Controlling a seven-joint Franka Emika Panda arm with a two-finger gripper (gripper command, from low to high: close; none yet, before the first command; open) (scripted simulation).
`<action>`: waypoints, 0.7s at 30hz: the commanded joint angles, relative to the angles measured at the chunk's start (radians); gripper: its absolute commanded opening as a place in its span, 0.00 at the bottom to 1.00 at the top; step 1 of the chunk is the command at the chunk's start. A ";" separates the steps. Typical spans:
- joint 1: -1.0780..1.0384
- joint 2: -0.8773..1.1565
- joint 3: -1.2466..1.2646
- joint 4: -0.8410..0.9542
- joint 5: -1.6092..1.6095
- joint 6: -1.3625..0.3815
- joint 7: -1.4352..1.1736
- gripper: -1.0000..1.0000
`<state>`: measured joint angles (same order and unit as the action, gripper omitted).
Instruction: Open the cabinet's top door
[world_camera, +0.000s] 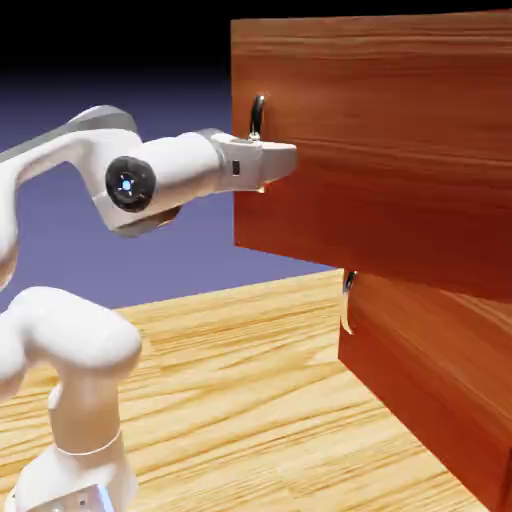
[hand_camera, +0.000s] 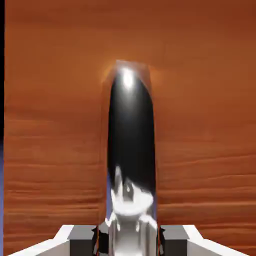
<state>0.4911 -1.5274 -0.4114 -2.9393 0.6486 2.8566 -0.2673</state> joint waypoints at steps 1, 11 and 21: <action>-0.020 -0.019 -0.016 0.000 -0.005 -0.043 -0.001 0.00; -0.174 -0.153 -0.230 0.087 -0.137 -0.478 -0.017 0.00; -0.160 -0.178 -0.457 0.330 -0.273 -0.913 -0.025 0.00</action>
<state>0.3315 -1.7056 -0.8682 -2.6088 0.3771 1.9424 -0.2926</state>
